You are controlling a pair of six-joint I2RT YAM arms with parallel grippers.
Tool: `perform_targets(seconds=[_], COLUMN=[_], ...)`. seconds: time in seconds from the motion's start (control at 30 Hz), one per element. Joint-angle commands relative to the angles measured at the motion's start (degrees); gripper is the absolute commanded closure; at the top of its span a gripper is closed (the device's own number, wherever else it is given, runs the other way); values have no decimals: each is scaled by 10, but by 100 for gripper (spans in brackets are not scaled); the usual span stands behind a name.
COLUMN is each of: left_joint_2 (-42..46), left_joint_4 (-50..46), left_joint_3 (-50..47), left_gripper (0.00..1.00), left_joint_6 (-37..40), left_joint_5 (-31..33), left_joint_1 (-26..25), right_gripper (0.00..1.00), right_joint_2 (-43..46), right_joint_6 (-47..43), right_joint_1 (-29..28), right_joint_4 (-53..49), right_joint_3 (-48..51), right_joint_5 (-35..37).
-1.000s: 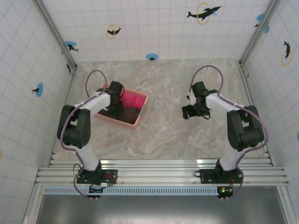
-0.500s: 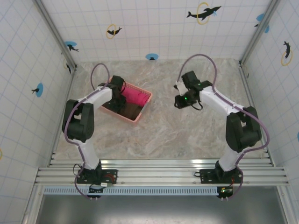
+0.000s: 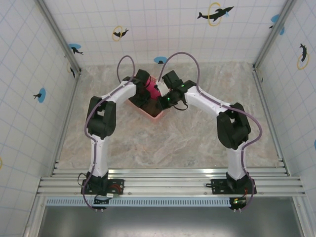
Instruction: Roll up the long pants
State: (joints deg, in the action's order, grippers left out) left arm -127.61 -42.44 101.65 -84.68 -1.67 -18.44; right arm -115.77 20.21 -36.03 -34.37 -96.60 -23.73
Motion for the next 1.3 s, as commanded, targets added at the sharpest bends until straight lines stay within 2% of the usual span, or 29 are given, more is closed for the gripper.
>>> perform_targets(seconds=[0.0, 0.23, 0.47, 0.63, 0.7, 0.73, 0.8, 0.87, 0.93, 0.97, 1.0, 1.03, 1.27], left_joint_2=[-113, -125, -94, -80, -46, -39, -21, -4, 9, 14, 20, 26, 60], left_joint_4=[-9, -3, 0, -6, -2, -6, -14, -25, -27, -27, -21, -23, -30], left_joint_3=[-19, -6, -40, -61, -73, -76, -81, -81, -78, -76, -74, -68, -42], left_gripper=[100, 100, 100, 100, 98, 84, 68, 57, 51, 36, 6, 3, 2], left_joint_6=[-34, -55, -47, -29, -14, -6, 11, 31, 51, 60, 73, 82, 112], left_joint_5=[-119, -128, -122, -120, -113, -108, -97, -87, -91, -92, -93, -92, -91], left_joint_1=[-56, -87, -83, -72, -63, -57, -42, -29, -16, -11, -9, -6, 16], right_gripper=[100, 100, 100, 100, 100, 100, 100, 100, 100, 100, 100, 100, 100], right_joint_2=[-24, -83, -118, -125, -129, -133, -141, -153, -171, -176, -181, -185, -209], right_joint_6=[12, 1, -14, 33, 37, 36, 37, 33, 32, 32, 31, 29, 4], right_joint_1=[6, 21, 62, 141, 166, 177, 193, 204, 209, 210, 210, 210, 205], right_joint_4=[8, 14, 8, 56, 61, 59, 58, 52, 45, 44, 41, 40, -1], right_joint_3=[-42, -64, -42, 1, 5, 5, 2, -5, -12, -15, -17, -19, -39], right_joint_5=[-10, -1, 77, 21, 11, 5, -9, -16, -25, -27, -28, -28, -7])
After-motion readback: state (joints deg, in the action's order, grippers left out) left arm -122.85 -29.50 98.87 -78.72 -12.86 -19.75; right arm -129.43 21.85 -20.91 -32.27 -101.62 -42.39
